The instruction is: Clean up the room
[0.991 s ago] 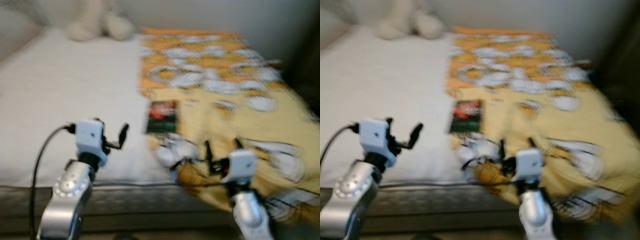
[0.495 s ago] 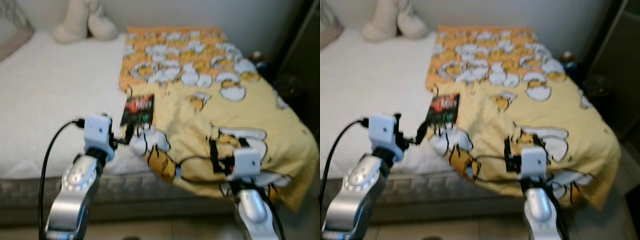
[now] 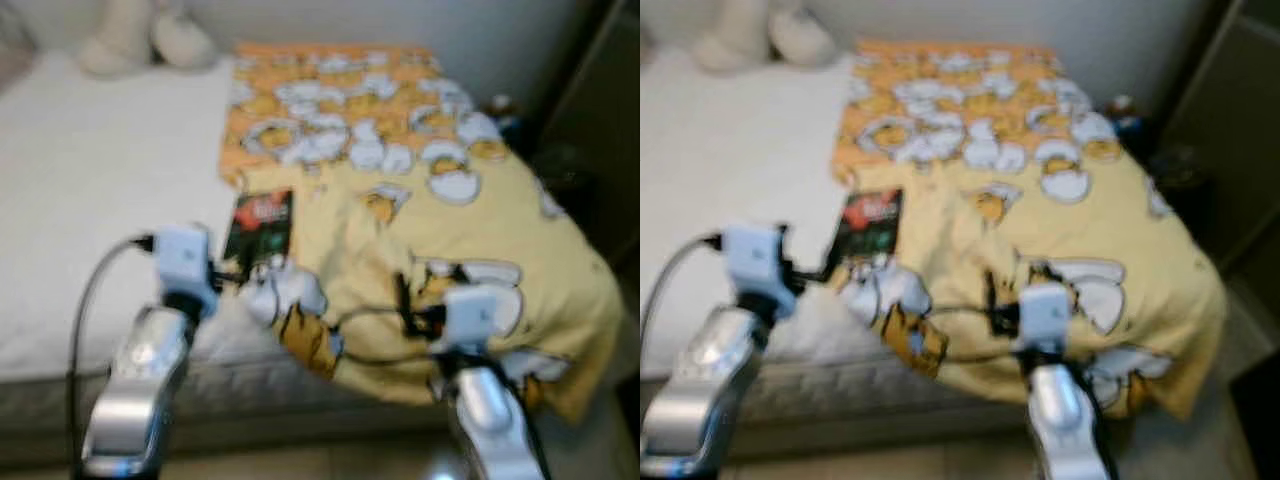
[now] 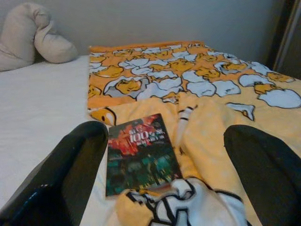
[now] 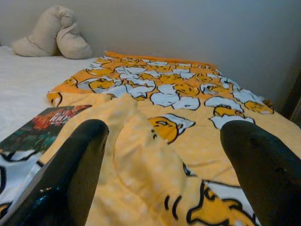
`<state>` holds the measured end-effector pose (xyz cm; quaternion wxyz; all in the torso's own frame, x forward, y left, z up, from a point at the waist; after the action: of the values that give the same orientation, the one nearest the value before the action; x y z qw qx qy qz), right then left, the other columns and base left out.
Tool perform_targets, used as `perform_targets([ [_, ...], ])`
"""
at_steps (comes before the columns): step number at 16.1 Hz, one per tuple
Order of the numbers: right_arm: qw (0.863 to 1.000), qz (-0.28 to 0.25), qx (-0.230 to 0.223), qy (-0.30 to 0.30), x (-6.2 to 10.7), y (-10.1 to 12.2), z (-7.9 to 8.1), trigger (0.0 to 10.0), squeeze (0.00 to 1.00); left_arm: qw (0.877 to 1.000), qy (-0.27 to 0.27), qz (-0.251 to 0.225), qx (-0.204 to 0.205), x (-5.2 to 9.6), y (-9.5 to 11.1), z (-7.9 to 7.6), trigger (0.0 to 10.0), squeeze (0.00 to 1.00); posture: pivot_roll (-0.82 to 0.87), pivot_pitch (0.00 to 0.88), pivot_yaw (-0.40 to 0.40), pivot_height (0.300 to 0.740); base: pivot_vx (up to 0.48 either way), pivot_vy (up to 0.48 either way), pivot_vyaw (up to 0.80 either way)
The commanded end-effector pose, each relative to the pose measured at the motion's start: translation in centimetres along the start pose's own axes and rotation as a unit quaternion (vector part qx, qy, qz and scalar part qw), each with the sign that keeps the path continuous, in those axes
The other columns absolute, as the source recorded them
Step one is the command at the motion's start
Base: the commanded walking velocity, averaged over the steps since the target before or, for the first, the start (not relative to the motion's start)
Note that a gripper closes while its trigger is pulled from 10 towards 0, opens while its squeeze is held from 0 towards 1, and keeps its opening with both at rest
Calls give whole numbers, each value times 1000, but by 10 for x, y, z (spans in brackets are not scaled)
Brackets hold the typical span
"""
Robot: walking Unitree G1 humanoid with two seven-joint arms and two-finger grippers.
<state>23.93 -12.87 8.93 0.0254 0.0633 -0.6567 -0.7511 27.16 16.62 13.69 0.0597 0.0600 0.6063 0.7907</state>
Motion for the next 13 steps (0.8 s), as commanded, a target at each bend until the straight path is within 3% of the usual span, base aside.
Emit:
perform_targets([
  [1,1000,6,7,-14,2,0,-10,10000,0,1000,-15,-7,-3,-2,3,-8,10000,0,63,0,9,740,461,0,0],
  [4,1000,8,7,-11,2,-2,-9,10000,0,999,-31,-9,-12,-4,5,-11,10000,0,64,0,12,740,480,0,0],
  [11,1000,16,3,-9,7,-4,-4,10000,0,1000,-18,1,-5,-6,2,-4,10000,0,50,0,29,740,480,0,0],
  [13,1000,17,7,-10,6,-4,-5,10000,0,1000,-6,9,-4,-6,-1,-2,10000,0,50,0,25,740,0,0,0],
])
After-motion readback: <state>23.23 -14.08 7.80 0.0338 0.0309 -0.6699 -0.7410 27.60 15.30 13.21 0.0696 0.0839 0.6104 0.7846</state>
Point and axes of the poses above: a point about 5 cm out from each wrist's last joint towards the gripper, its own x axis pointing back from the gripper into the wrist, its own y axis along the axis of the wrist's last joint, z = x × y, the point moved 1 cm from there along -x, pointing out of the wrist towards the gripper, and after that the axes turned 12 degrees about -x, right-handed, at the moved point
